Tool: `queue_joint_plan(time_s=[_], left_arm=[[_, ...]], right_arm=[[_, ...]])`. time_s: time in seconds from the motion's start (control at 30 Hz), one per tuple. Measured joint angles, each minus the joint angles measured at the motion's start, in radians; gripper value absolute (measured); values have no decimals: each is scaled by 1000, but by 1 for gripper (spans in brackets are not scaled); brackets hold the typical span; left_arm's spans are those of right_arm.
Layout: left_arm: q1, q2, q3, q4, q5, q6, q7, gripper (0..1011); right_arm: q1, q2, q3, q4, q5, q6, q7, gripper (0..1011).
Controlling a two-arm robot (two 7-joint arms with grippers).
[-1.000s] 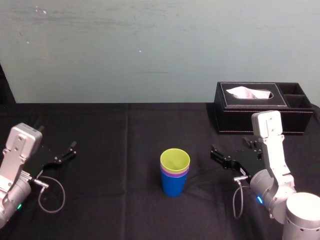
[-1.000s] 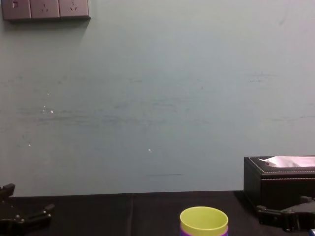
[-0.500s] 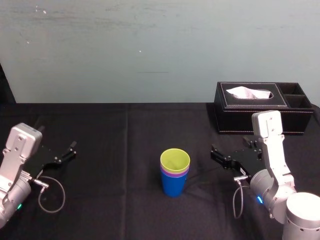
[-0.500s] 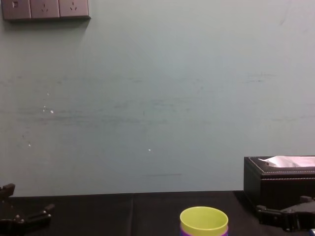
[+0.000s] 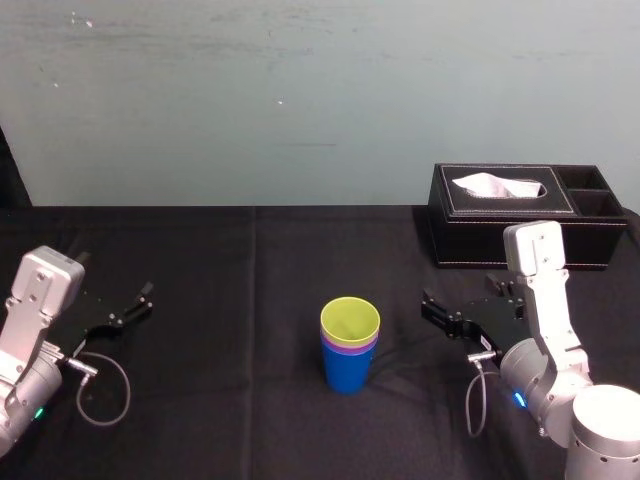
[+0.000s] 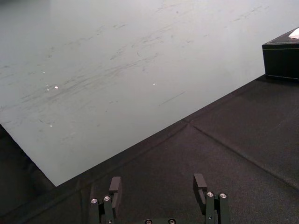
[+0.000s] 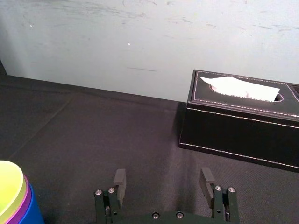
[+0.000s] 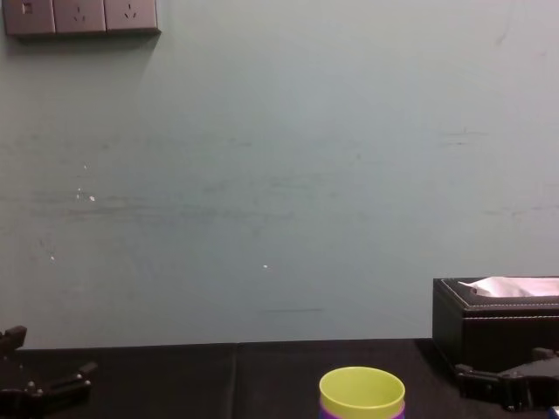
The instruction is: Stack the three plastic cups sequentially using one hand.
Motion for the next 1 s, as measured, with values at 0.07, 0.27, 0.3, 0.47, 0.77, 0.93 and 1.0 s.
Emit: queue_joint_plan(time_s=[0.07,0.27,0.3,0.47,0.77,0.93,1.0], left_arm=[[0,0,0,0,0,0,0,1000],[0,0,0,0,0,0,0,1000],[0,0,0,0,0,0,0,1000],[0,0,0,0,0,0,0,1000],[0,0,0,0,0,0,0,1000],[0,0,0,0,0,0,0,1000],[0,0,0,0,0,0,0,1000]], right_arm=[[0,0,0,0,0,0,0,1003],[0,0,0,0,0,0,0,1003],[0,0,0,0,0,0,0,1003],[0,0,0,0,0,0,0,1003],[0,0,0,0,0,0,0,1003],[0,0,0,0,0,0,0,1003],[0,0,0,0,0,0,0,1003]])
